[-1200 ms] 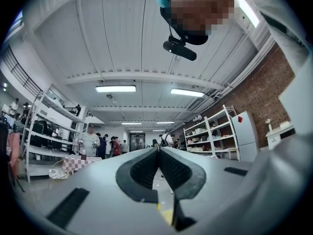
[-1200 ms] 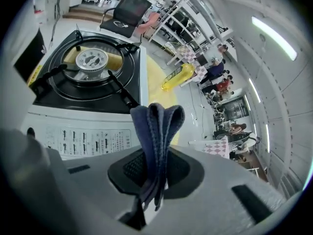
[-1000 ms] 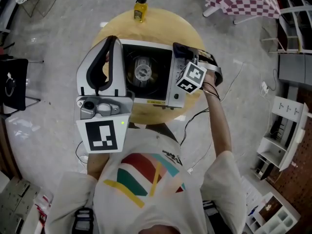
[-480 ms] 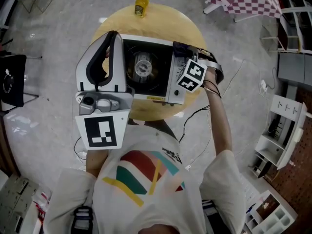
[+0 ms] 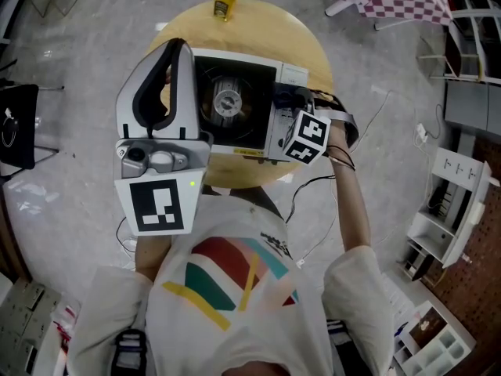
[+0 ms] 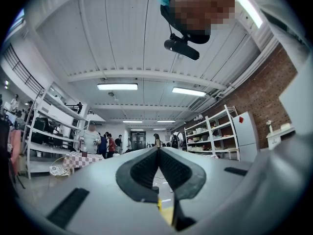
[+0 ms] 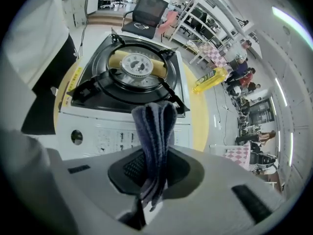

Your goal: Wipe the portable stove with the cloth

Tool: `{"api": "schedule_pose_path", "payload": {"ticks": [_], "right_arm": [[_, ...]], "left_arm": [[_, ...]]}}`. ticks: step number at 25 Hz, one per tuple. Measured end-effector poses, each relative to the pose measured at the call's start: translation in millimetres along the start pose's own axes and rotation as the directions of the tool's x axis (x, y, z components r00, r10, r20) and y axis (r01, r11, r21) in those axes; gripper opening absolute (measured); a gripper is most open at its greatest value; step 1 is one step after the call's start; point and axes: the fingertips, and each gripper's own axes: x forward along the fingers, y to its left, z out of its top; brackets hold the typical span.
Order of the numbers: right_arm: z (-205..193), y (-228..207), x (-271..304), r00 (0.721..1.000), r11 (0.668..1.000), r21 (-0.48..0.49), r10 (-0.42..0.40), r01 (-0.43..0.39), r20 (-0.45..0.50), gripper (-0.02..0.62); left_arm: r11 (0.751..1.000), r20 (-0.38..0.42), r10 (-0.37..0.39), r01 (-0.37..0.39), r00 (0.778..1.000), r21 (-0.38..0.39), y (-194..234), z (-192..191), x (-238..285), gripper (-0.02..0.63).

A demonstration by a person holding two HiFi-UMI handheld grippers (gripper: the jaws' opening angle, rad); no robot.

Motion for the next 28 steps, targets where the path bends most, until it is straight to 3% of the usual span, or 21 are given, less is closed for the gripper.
{"api": "schedule_pose_path", "payload": {"ticks": [17, 28], "right_arm": [[5.8, 101.8, -43.6, 0.994, 0.993, 0.05, 0.107, -0.107, 0.011, 0.032], [6.4, 140.1, -59.5, 0.98, 0.981, 0.019, 0.19, -0.191, 0.057, 0.032]], "left_arm": [[1.0, 0.008, -0.002, 0.002, 1.0, -0.011, -4.5, 0.3, -1.5, 0.008], [1.0, 0.002, 0.027, -0.027, 1.0, 0.0, -14.8, 0.0, -9.2, 0.008]]}}
